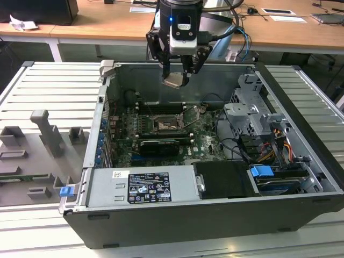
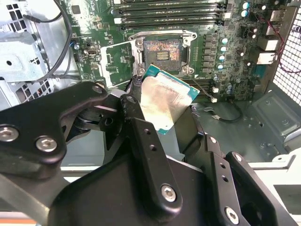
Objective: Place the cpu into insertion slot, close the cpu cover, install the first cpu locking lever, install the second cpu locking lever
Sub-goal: 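Place the cpu into insertion slot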
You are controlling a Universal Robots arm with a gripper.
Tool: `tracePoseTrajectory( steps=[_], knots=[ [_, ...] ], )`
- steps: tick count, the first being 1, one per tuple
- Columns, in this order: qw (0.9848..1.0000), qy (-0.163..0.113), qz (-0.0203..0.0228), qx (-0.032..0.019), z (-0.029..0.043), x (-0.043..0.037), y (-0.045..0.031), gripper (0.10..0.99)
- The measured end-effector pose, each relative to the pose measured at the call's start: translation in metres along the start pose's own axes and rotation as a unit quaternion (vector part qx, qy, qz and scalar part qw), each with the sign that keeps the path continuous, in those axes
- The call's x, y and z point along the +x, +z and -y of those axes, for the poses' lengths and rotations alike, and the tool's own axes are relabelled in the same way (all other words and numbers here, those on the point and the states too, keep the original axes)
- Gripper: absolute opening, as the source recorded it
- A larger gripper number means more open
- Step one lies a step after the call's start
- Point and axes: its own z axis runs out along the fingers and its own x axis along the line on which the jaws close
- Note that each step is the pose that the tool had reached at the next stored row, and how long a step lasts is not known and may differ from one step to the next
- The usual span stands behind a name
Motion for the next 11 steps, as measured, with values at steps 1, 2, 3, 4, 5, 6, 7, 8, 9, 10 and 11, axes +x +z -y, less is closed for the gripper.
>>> tracePoseTrajectory(
  steps=[1, 2, 3, 4, 5, 6, 7, 8, 9, 10, 11],
  knots=[
    [1.0000, 0.001, 0.0001, 0.0000, 0.0000, 0.0000, 0.0000, 0.525],
    [1.0000, 0.003, 0.0003, -0.0001, 0.0000, 0.0000, 0.0000, 0.525],
    [1.0000, 0.004, 0.0004, -0.0001, 0.0000, 0.0000, 0.0000, 0.525],
    [1.0000, 0.006, 0.0005, -0.0001, 0.0000, 0.0000, 0.0001, 0.525],
    [1.0000, 0.007, 0.0006, -0.0002, 0.0000, 0.0000, 0.0001, 0.525],
    [1.0000, 0.009, 0.0008, -0.0002, 0.0000, 0.0000, 0.0001, 0.525],
    [0.9999, 0.011, 0.0010, -0.0002, 0.0000, 0.0000, 0.0001, 0.525],
    [0.9999, 0.013, 0.0011, -0.0003, 0.0000, 0.0000, 0.0002, 0.525],
    [0.9999, 0.014, 0.0012, -0.0003, 0.0000, 0.0000, 0.0002, 0.525],
    [0.9999, 0.016, 0.0014, -0.0003, 0.0000, 0.0000, 0.0002, 0.525],
    [0.9998, 0.018, 0.0015, -0.0003, 0.0000, 0.0000, 0.0002, 0.525]
  ],
)
